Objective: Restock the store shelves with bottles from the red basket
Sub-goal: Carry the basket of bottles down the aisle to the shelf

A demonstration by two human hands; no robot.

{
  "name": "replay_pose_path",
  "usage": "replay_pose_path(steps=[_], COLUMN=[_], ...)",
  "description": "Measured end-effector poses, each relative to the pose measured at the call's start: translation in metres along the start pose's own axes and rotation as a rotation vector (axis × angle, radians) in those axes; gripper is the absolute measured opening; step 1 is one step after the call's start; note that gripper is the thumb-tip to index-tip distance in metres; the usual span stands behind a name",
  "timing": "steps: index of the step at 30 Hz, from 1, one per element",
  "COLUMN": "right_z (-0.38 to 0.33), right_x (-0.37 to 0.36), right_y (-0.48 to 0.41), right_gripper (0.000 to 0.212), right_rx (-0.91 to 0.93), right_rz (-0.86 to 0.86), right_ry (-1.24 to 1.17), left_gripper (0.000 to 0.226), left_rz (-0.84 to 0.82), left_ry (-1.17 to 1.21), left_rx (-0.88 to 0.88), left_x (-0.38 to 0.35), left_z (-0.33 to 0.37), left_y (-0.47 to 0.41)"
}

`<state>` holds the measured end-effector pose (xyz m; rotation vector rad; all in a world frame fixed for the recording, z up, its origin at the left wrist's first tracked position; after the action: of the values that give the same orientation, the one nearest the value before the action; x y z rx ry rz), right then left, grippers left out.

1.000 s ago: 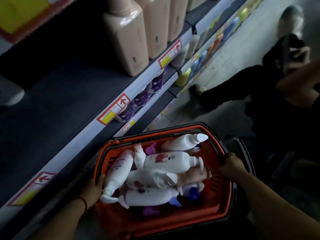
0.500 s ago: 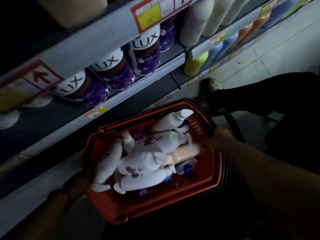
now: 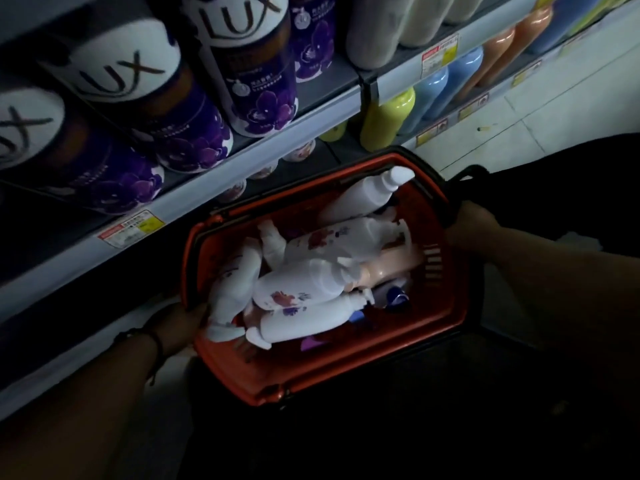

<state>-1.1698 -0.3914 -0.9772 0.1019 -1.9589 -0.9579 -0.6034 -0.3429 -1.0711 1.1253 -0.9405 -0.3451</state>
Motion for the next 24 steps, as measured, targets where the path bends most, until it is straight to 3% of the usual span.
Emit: replay_pose_path(steps=[2,5,7,9,11,14,17,20,24], right_z=[0.0,0.027,0.009,-0.012,-0.014,-0.027,-0.049,-0.076,-0.113], right_x=[-0.005,-0.021,-0.023,-0.018,-0.014,-0.014,-0.016,-0.025,-0.051], right_y=[-0.012,-0.06,-0.054,-0.034,-0.025,-0.004,0.022,0.055,0.103], right_gripper=[0.07,0.105,0.113,0.108,0.103,0.097,0.089,0.079,0.052], right_rx=[0.005,0.01,-0.009,-0.061,-0.085,-0.067,-0.037,0.066,0.327], right_rz=[0.0,0.024,0.014,0.032,0.104,0.15,0.168,0.209,0.384], right_ry=[-0.055,-0.149,-0.207,-0.185,-0.134,-0.044,0.044,0.016,-0.115], left_gripper=[0.074,0.085,0.078,0.045,0.03,0.042,0.045,0.04,0.032], left_rz=[0.022,0.031,0.001,-0.032,-0.15,-0.167,-0.011,0.103,0.157], left_ry=[0.065,0.114,0.144,0.163,0.148,-0.276,-0.572,-0.552,-0.305], left_rx=[-0.004,0.05,0.075,0.073,0.126,0.149,0.026,-0.133,-0.414], left_x=[0.005,0.0,-0.002,-0.003,-0.008,0.005,0.03,0.039,0.025], left_z=[0.042,0.039,0.054,0.069,0.075,0.086,0.108,0.123,0.136], left_y=[0.032,0.022,0.039,0.052,0.059,0.078,0.084,0.091,0.119])
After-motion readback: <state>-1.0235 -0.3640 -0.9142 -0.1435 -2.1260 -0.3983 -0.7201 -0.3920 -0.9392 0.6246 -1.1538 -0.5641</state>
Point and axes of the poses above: each hand's wrist, its own y-axis away from the middle knuckle, its own x-axis out of the back of the hand, z = x × y, the point moved 7 cm from there along -y, towards the middle knuckle, and after that the axes turned 11 degrees about x, right-handed, at the moved point
